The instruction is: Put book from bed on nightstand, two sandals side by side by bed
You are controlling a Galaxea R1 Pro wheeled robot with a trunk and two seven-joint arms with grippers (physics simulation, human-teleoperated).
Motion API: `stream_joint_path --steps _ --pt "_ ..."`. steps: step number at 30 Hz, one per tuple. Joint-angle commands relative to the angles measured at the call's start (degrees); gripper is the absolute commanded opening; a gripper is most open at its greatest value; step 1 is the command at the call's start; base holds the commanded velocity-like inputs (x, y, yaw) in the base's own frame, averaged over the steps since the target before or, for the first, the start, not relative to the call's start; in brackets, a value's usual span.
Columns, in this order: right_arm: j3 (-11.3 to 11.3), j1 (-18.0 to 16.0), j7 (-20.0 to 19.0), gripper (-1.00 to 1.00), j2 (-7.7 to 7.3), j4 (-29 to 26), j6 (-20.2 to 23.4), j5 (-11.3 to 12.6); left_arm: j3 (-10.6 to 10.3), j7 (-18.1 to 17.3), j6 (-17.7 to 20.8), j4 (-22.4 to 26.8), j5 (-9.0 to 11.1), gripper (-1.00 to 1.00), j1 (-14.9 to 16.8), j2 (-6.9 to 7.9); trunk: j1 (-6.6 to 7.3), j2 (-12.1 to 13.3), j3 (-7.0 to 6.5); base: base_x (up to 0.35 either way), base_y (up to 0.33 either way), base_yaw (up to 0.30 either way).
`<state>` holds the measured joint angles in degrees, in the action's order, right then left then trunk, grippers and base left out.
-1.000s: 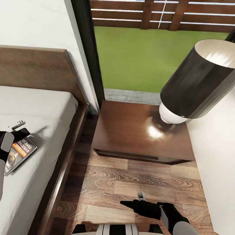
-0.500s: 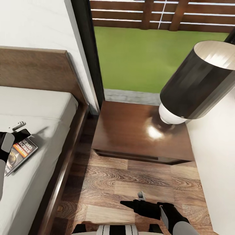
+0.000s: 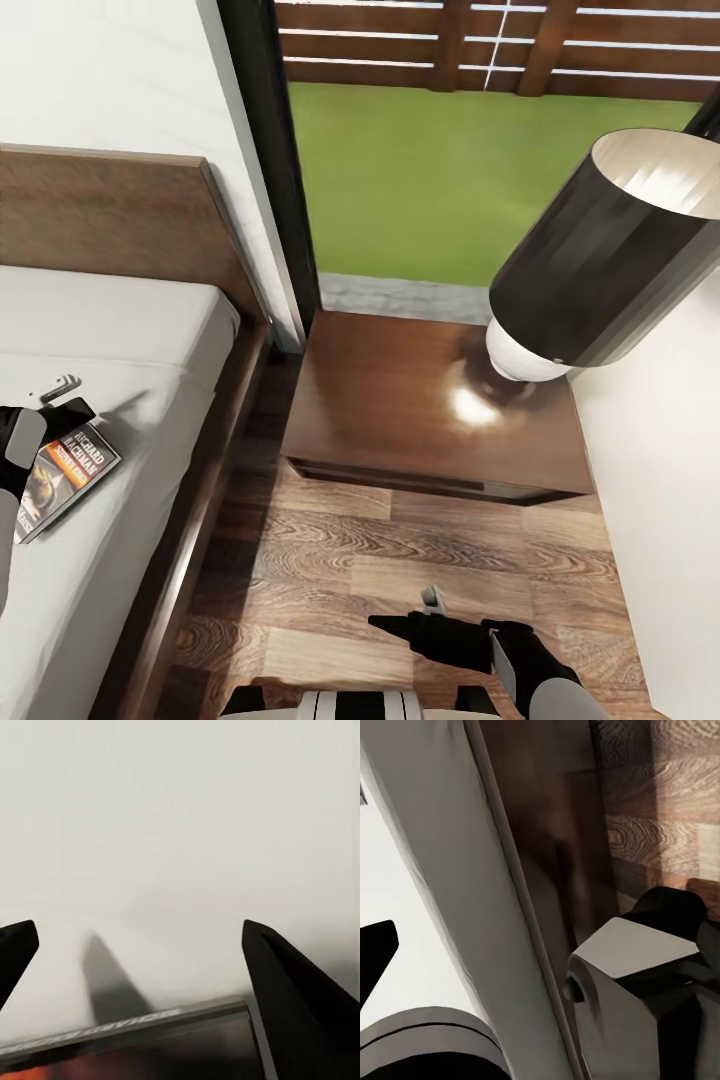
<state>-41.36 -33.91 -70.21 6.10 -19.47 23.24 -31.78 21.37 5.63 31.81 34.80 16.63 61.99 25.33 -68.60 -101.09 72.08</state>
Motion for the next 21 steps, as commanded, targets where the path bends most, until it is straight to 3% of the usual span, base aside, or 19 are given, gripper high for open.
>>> stream_joint_path --steps 1,7,21 --pt "-0.5 0.0 -0.3 1.00 0.07 -0.1 0.6 -0.5 0.0 0.3 0.4 -2.8 0.9 1.00 0.0 -0.02 0.00 0.0 0.04 0.000 0.000 0.000" --pt "-0.5 0.0 -0.3 1.00 0.07 -0.1 0.6 -0.5 0.0 0.3 0.4 -2.8 0.9 1.00 0.0 -0.02 0.88 1.6 -0.68 0.000 0.000 0.000" --pt "-0.5 0.0 -0.3 1.00 0.06 -0.1 0.6 -0.5 0.0 0.3 0.4 -2.8 1.0 1.00 0.0 -0.02 1.10 2.0 -0.86 0.000 0.000 0.000"
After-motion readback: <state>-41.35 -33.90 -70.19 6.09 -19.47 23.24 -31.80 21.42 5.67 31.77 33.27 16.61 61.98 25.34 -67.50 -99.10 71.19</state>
